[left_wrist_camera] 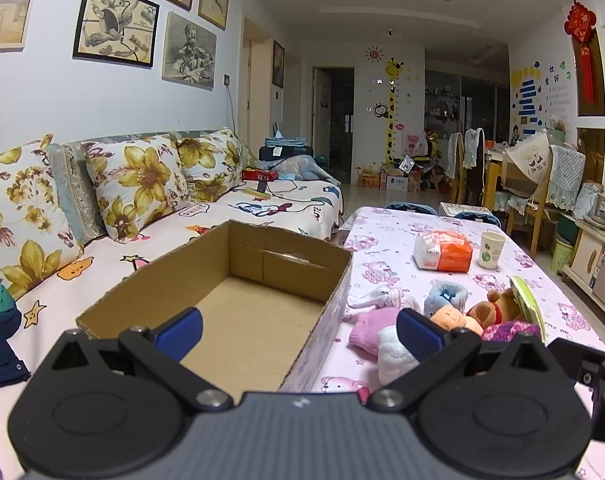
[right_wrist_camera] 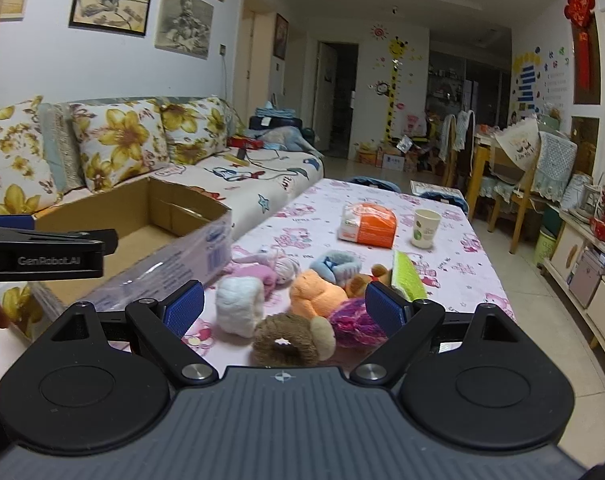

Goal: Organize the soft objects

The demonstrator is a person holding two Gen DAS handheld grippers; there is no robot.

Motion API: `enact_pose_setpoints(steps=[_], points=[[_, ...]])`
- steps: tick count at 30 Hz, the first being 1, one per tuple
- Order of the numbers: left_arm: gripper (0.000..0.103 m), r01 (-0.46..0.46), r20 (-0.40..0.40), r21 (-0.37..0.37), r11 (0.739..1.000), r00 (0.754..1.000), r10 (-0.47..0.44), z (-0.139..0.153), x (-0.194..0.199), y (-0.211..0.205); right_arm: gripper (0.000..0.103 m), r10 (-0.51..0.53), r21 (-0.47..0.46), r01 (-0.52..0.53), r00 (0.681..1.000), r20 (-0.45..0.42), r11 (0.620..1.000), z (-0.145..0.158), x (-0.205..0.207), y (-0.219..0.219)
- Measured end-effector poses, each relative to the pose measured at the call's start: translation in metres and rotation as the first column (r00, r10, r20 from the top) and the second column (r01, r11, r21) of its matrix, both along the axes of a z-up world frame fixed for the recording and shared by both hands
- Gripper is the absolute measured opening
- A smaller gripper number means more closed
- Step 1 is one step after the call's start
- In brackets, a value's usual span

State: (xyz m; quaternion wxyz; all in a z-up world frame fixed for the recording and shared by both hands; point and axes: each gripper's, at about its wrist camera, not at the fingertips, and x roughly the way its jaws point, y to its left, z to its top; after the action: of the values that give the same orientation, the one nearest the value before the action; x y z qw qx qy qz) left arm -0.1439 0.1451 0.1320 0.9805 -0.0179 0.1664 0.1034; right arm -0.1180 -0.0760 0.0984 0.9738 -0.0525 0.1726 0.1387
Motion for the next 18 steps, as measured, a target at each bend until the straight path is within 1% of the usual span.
enact_pose_setpoints(steps=[8, 12, 18], points=[[0.102, 0.027, 0.015, 0.031, 0.999, 1.0, -0.027, 0.001, -0.007, -0.009, 0.103, 0.05, 0.022, -0.051, 0.998, 0.046, 0.998, 0.0, -0.01, -0.009], [0.102, 0.075, 0.013, 0.032, 0.997, 0.997, -0.075, -0.002, -0.007, -0.017, 0.103, 0.044, 0.003, -0.045, 0.998, 0.044, 0.999, -0.005, -0.008, -0.018], [0.102, 0.175, -0.016, 0.048, 0.983, 0.985, -0.174, -0.015, -0.002, -0.036, 0.103, 0.003, 0.028, -0.004, 1.0, 0.014, 1.0, -0.014, 0.004, -0.04]])
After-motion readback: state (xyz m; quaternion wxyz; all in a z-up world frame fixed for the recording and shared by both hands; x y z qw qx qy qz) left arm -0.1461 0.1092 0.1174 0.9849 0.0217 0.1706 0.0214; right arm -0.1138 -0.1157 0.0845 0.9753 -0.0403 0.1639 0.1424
